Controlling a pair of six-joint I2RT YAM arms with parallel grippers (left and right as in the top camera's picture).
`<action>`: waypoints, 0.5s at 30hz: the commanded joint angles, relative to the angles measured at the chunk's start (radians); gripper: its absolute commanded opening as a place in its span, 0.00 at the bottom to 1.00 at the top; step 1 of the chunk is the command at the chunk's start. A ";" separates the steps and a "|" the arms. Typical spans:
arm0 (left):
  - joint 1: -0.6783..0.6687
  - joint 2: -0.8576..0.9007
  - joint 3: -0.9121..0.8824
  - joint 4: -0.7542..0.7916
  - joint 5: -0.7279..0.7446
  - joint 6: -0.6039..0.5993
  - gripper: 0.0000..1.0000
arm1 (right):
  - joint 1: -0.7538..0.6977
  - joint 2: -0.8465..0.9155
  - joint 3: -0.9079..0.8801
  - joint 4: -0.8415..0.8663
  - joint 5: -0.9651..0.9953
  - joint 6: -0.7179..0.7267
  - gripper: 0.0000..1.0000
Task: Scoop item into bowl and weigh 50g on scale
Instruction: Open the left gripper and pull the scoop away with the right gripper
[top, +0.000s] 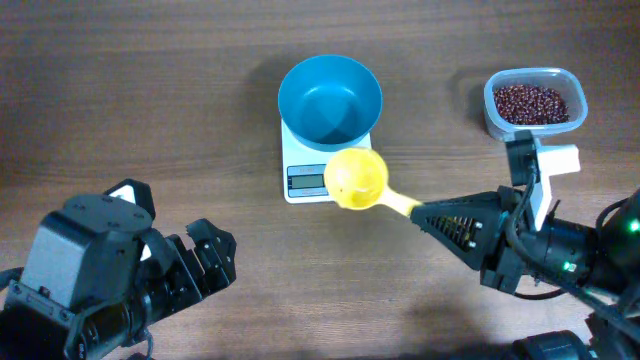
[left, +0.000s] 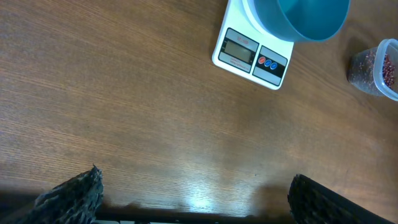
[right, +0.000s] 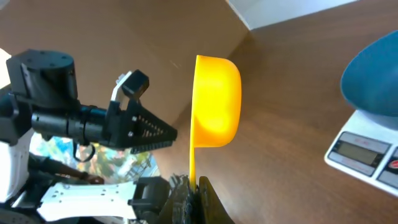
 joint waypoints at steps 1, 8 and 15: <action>0.002 -0.004 0.007 -0.002 -0.011 0.016 0.99 | -0.076 -0.008 0.002 0.130 -0.124 -0.056 0.04; 0.002 -0.004 0.007 -0.102 -0.011 0.016 0.99 | -0.129 -0.006 0.002 0.290 -0.259 0.005 0.04; 0.002 -0.005 0.007 -0.102 -0.011 0.016 0.99 | -0.129 0.011 0.002 0.304 -0.114 -0.050 0.04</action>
